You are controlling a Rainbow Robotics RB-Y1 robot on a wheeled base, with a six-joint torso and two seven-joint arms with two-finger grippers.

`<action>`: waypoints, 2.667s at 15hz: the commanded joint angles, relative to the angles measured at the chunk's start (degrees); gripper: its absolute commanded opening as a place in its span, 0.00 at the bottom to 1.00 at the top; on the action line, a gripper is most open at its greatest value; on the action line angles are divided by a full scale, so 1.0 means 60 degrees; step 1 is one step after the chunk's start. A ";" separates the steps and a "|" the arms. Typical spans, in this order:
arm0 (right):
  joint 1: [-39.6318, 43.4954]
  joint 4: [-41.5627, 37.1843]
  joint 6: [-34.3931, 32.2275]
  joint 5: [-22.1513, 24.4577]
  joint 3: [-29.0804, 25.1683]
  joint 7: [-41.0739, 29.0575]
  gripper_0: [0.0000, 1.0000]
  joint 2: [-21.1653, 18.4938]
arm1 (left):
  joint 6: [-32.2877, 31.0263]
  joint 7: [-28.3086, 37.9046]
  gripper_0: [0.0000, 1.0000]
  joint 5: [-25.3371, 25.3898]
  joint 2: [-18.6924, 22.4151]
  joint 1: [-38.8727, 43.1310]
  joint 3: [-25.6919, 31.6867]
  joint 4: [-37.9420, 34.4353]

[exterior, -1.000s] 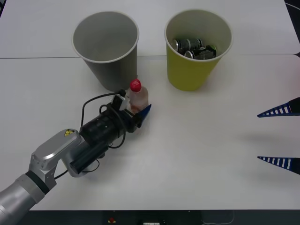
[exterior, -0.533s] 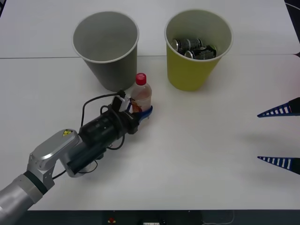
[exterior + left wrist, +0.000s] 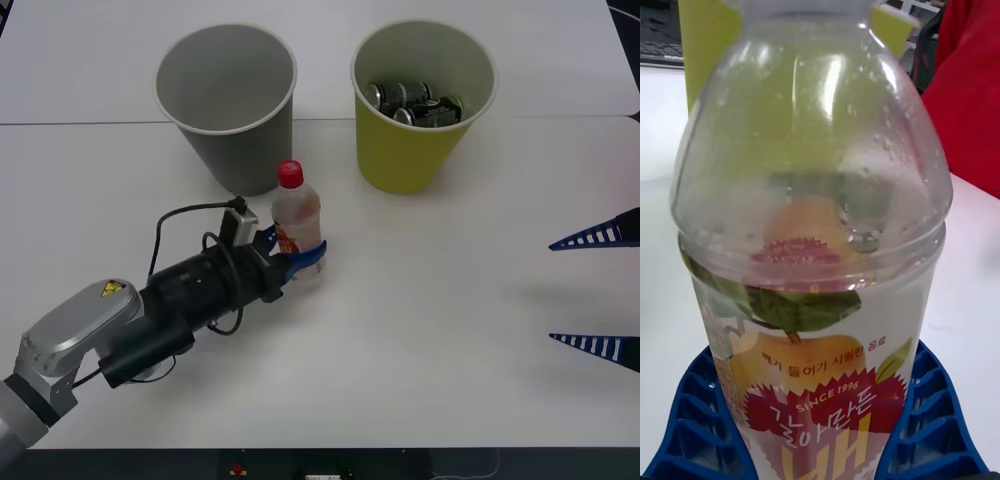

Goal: Put the can into the green bin and the plastic bottle into the gray bin

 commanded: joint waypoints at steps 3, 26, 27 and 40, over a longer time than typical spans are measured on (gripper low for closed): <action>0.0000 0.0000 0.0000 0.0000 0.0000 0.0000 1.00 0.0000 | -0.0046 0.2813 0.00 -0.1948 0.0992 0.0706 0.0415 -0.1932; 0.0000 0.0000 0.0000 0.0000 0.0000 0.0000 1.00 0.0000 | -0.3678 1.5410 0.00 -0.9785 0.1842 -0.1462 0.4634 -0.4584; 0.0000 0.0000 0.0000 0.0000 0.0000 0.0000 1.00 0.0000 | -0.4616 1.5410 0.00 -0.9829 0.1739 -0.1565 0.5264 -0.4642; 0.0000 0.0000 0.0000 0.0000 0.0000 0.0000 1.00 0.0000 | -1.0080 1.5469 0.00 -1.3623 0.0318 -0.4025 0.7388 -0.4115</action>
